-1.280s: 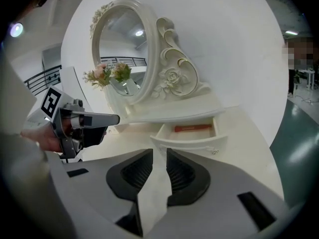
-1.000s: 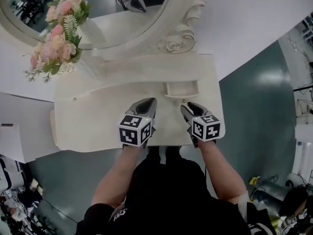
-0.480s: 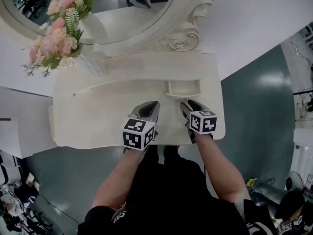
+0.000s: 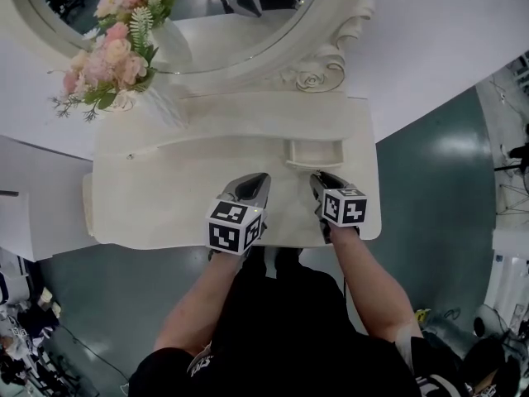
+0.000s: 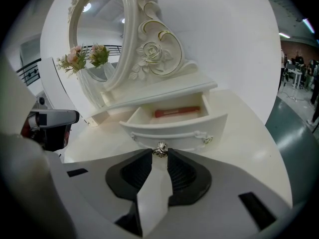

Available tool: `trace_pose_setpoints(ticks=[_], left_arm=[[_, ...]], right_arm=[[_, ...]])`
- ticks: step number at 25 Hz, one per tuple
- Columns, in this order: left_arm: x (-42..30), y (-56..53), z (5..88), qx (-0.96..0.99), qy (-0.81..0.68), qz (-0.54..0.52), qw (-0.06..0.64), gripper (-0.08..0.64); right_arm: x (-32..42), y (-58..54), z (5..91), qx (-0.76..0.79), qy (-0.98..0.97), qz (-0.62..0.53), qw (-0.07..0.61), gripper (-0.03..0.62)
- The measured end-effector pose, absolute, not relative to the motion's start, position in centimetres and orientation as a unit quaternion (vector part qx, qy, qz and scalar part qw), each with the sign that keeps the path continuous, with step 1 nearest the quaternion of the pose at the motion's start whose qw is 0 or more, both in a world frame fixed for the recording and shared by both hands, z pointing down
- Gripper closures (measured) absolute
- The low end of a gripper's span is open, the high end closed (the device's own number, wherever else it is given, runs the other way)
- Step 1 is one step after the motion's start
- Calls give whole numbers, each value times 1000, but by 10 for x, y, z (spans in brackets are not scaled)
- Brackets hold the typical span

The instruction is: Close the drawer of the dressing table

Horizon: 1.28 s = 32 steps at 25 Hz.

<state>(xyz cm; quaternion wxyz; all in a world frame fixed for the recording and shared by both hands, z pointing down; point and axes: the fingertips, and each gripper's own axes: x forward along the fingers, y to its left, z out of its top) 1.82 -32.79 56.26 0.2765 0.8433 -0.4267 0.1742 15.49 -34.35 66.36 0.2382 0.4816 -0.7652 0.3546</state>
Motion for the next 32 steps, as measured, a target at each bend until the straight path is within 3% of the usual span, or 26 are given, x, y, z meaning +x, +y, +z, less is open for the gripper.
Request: trace_pose_setpoints(ticks=[32], left_arm=[[8,-337,546,838,-444,179,263,551]], right_arm=[[155,-377,651,480,-777,343,220,505]])
